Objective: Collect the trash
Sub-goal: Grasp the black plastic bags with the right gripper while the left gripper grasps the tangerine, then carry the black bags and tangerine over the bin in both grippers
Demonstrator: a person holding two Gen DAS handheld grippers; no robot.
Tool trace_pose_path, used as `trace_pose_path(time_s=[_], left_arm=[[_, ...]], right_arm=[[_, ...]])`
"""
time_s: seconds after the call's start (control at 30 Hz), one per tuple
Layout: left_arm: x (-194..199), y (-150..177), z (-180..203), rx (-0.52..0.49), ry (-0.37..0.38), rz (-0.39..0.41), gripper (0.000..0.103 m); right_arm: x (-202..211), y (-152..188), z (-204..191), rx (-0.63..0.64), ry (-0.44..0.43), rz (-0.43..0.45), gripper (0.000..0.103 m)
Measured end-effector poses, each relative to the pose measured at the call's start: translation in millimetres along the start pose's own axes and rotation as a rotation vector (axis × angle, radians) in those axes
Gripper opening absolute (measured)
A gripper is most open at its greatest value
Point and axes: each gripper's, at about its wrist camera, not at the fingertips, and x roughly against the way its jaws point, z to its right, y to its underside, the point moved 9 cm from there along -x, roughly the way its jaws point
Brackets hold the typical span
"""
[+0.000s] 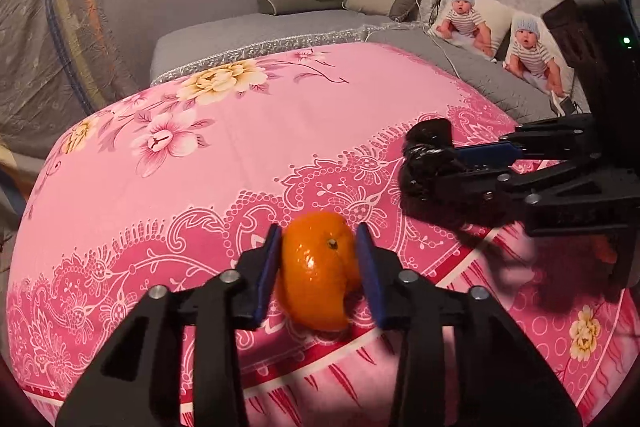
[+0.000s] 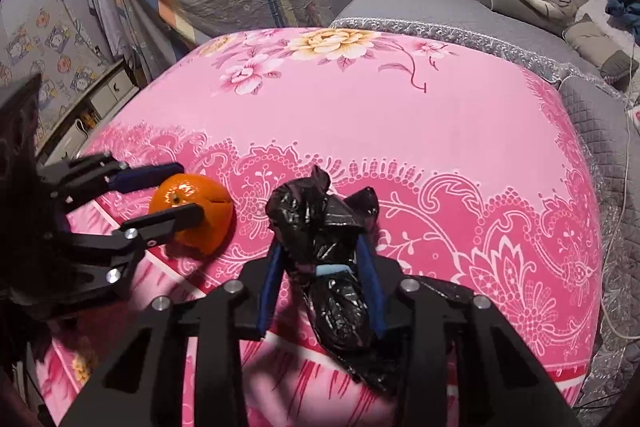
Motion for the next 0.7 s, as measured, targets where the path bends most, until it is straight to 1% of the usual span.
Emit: trace_pose_path(time_s=[0.07, 0.2, 0.33, 0.4, 0.53, 0.63, 0.7], left_arm=[[9, 0, -1, 0.008, 0.007, 0.016, 0.031], [41, -4, 1, 0.008, 0.009, 0.067, 0.029], [91, -12, 7, 0.03, 0.018, 0.135, 0.029], [114, -13, 14, 0.043, 0.02, 0.156, 0.029], [159, -13, 45, 0.044, 0.022, 0.195, 0.029], [187, -20, 82, 0.021, 0.056, 0.232, 0.029], [198, -24, 104, 0.003, 0.084, 0.249, 0.029]], right_arm=[[17, -1, 0, -0.007, -0.001, 0.026, 0.032], [61, 0, -6, -0.027, -0.032, 0.094, 0.032], [113, 5, -17, -0.048, -0.087, 0.178, 0.032], [142, 12, -24, -0.054, -0.11, 0.223, 0.032], [194, 31, -32, -0.062, -0.131, 0.303, 0.032], [232, 51, -26, -0.094, -0.113, 0.363, 0.032], [251, 62, -18, -0.118, -0.095, 0.394, 0.032]])
